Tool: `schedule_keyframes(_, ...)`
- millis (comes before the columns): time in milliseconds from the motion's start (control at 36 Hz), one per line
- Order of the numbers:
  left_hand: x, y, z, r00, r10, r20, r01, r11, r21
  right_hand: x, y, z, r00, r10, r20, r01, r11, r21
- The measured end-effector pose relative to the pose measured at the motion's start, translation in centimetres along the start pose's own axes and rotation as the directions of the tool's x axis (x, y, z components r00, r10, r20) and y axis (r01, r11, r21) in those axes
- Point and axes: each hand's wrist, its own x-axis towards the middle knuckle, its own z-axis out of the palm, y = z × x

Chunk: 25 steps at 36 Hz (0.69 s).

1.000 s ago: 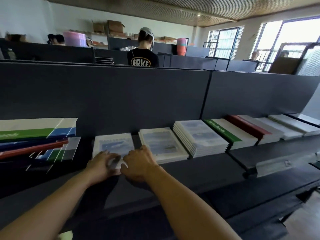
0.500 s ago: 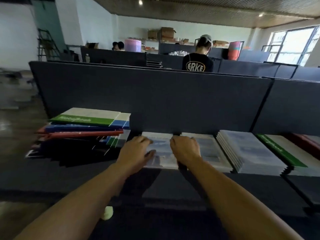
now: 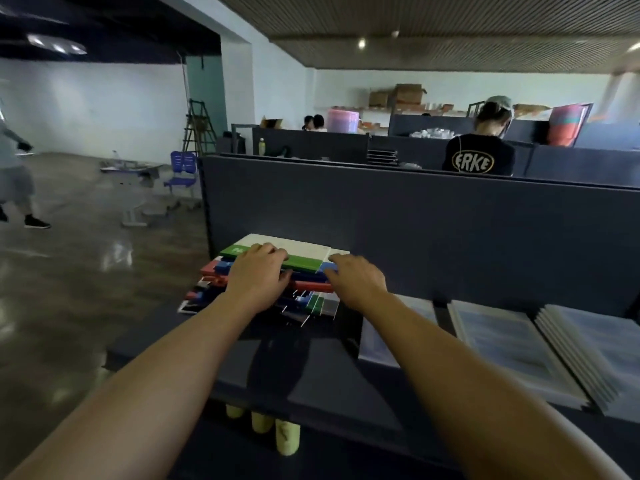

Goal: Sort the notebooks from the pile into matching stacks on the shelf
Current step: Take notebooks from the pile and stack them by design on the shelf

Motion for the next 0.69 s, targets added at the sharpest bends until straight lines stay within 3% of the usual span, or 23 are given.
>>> schedule_keyframes(361, 2.9, -2.8, 1.2, 0.999, 0.028, 0.021, -0.027, 0.999, -0.02, 5.2, -1.7, 1.5, 0.973, -0.026, 0.229, 0.025, 1.0, 0.01)
schedule_keyframes(500, 3.3, -3.0, 1.7, 0.999, 0.034, 0.03, -0.033, 0.999, -0.029, 6.0, -1.4, 0.9, 0.976, -0.103, 0.191, 0.127, 0.985, -0.118)
schedule_keyframes(639, 3.6, -3.1, 1.6, 0.999, 0.034, 0.003, -0.034, 0.999, -0.028, 5.9, -2.4, 0.6, 0.958, -0.287, 0.006, 0.265, 0.877, -0.4)
schedule_keyframes(694, 3.5, -3.0, 1.6, 0.999, 0.041, -0.014, -0.041, 0.998, -0.037, 6.0, -2.3, 0.9, 0.955, -0.296, 0.004, 0.267, 0.856, -0.442)
